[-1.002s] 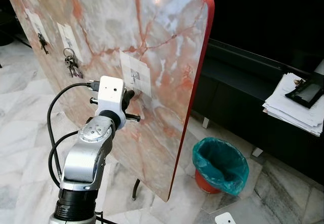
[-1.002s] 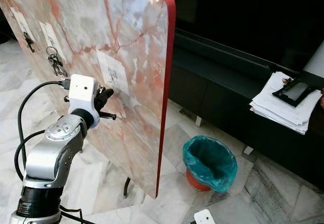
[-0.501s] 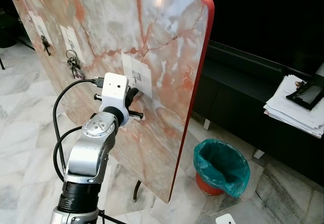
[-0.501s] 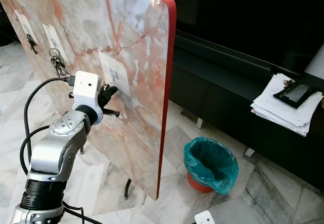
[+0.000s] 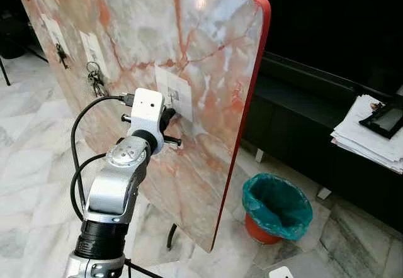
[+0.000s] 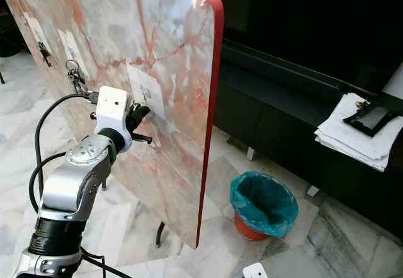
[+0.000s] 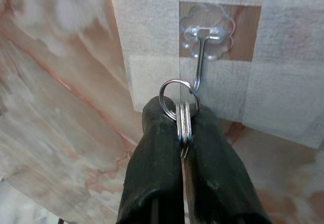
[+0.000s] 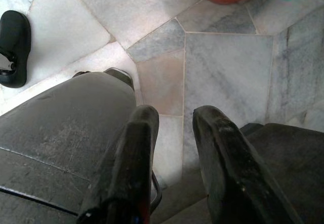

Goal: Hang keys on a hook

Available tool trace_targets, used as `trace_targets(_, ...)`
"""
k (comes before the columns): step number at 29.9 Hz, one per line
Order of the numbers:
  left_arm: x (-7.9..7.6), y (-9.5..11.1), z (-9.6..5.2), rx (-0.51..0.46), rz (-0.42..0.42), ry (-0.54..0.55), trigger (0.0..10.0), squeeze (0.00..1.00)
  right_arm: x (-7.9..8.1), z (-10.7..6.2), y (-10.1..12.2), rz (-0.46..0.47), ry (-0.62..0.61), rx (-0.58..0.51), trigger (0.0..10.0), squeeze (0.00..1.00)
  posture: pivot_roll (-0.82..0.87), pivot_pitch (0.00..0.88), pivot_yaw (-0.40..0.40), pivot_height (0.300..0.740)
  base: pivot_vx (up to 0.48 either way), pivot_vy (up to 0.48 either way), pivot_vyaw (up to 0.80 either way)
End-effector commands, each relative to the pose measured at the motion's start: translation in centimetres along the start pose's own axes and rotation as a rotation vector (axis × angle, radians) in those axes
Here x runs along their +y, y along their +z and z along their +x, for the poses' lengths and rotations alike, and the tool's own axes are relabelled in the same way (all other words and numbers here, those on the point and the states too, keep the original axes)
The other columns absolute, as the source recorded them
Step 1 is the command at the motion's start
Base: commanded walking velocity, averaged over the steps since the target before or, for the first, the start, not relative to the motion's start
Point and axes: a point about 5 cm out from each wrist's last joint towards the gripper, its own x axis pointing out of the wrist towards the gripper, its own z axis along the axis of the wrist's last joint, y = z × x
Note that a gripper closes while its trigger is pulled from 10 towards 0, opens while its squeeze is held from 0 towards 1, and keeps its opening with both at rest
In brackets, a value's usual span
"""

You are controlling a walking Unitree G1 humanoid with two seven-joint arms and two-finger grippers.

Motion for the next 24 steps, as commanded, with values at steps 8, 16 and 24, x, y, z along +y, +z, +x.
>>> trace_targets(8, -0.45, 0.94, 0.42, -0.003, 0.009, -0.024, 10.0, 0.00, 1.12, -0.10, -1.27, 0.001, 0.035, 0.044, 10.0, 0.00, -0.09, 0.000, 0.007, 0.740, 0.000, 0.000, 0.00)
trace_targets(16, -0.46, 0.82, 0.54, 0.038, 0.023, -0.030, 10.0, 0.00, 1.17, -0.09, -1.18, 0.004, 0.038, 0.043, 10.0, 0.00, -0.09, 0.000, 0.010, 0.740, 0.000, 0.000, 0.00)
trace_targets(24, -0.53, 1.14, 0.43, 0.068, 0.018, -0.036, 10.0, 0.00, 1.22, -0.08, -1.09, 0.006, 0.044, 0.043, 10.0, 0.00, -0.08, 0.000, 0.010, 0.740, 0.000, 0.000, 0.00)
